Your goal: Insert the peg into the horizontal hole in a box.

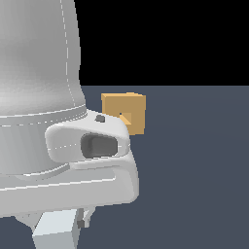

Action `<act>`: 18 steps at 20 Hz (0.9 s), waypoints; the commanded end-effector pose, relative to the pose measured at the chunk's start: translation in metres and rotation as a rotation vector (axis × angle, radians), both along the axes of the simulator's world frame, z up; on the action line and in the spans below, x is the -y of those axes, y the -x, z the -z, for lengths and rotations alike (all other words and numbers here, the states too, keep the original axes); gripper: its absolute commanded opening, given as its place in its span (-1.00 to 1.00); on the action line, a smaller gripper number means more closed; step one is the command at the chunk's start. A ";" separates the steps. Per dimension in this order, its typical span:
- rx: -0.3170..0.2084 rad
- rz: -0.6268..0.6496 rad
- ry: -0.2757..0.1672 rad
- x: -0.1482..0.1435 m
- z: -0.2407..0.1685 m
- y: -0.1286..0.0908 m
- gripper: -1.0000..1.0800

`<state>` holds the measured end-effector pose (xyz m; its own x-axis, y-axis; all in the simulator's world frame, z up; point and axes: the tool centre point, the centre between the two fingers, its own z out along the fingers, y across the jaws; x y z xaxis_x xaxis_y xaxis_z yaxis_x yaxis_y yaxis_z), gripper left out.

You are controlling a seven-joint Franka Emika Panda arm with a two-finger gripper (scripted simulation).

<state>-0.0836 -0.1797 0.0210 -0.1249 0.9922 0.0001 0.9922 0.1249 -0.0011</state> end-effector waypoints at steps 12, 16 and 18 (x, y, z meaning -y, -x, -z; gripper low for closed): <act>0.001 -0.057 0.001 -0.090 -0.022 -0.055 -1.00; 0.001 -0.083 0.001 -0.134 -0.033 -0.080 -1.00; 0.001 -0.095 0.001 -0.152 -0.037 -0.090 -1.00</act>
